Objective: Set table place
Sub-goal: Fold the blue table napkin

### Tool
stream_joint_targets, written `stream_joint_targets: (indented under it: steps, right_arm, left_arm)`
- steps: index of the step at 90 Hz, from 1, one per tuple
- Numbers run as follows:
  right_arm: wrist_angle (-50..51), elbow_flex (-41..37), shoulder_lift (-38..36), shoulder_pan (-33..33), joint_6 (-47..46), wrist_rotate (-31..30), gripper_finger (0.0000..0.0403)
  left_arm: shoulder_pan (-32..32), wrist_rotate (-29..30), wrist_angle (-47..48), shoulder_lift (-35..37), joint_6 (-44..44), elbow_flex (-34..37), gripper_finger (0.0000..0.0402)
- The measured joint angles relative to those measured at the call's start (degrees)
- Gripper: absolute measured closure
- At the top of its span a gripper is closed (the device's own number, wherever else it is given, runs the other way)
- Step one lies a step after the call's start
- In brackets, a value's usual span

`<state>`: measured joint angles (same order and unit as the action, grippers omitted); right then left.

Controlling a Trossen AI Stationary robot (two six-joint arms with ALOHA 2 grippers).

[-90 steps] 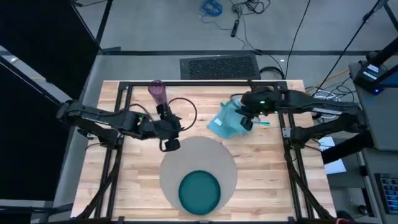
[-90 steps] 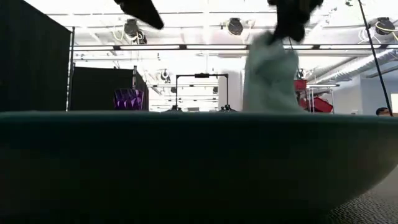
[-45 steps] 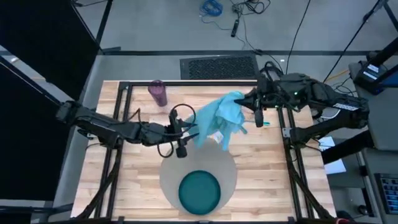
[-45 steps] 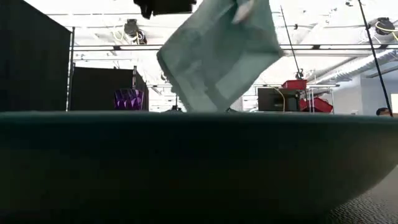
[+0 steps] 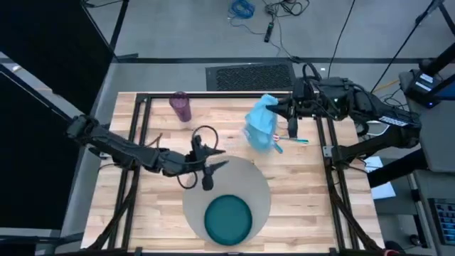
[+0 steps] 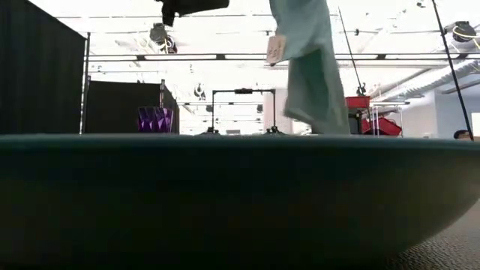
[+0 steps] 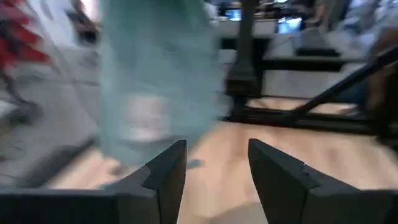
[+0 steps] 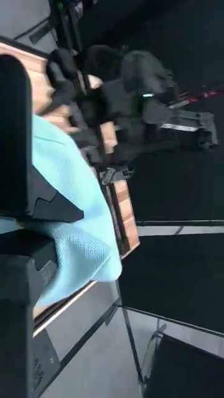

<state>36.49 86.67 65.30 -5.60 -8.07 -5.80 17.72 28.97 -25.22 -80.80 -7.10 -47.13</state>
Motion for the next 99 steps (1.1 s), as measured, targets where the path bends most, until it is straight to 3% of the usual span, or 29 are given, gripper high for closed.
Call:
stream_joint_targets:
  steps: [28, 37, 54, 66, 84, 99]
  right_arm:
    - [-3.2, 0.0, 0.2, 1.7, -1.6, 3.0, 0.0403]
    - [-2.5, 0.9, 0.2, 2.7, -1.8, 2.9, 0.0403]
    - [-0.5, 3.5, 0.2, 3.2, -1.5, 2.7, 0.0403]
    - [0.0, 3.9, 0.2, 3.2, -1.3, 2.6, 0.0403]
    - [0.1, 3.9, 1.0, 3.2, -1.2, 1.2, 0.0403]
    - [-2.8, 3.9, 2.6, 3.2, -3.5, 1.6, 0.0403]
  left_arm:
    - [-3.4, -2.9, -14.1, -6.2, 3.1, 0.0, 0.0244]
    - [-3.9, 1.1, -12.3, -6.2, 5.9, 0.0, 0.0244]
    - [0.6, 13.7, -8.6, -6.2, 23.8, 0.0, 0.0244]
    - [4.0, 17.5, -9.3, -6.2, 36.4, 0.0, 0.0244]
    - [5.5, 18.0, -10.2, -6.2, 42.9, 0.0, 0.0244]
    - [4.5, 17.0, -10.5, -8.5, 54.5, 0.0, 0.0244]
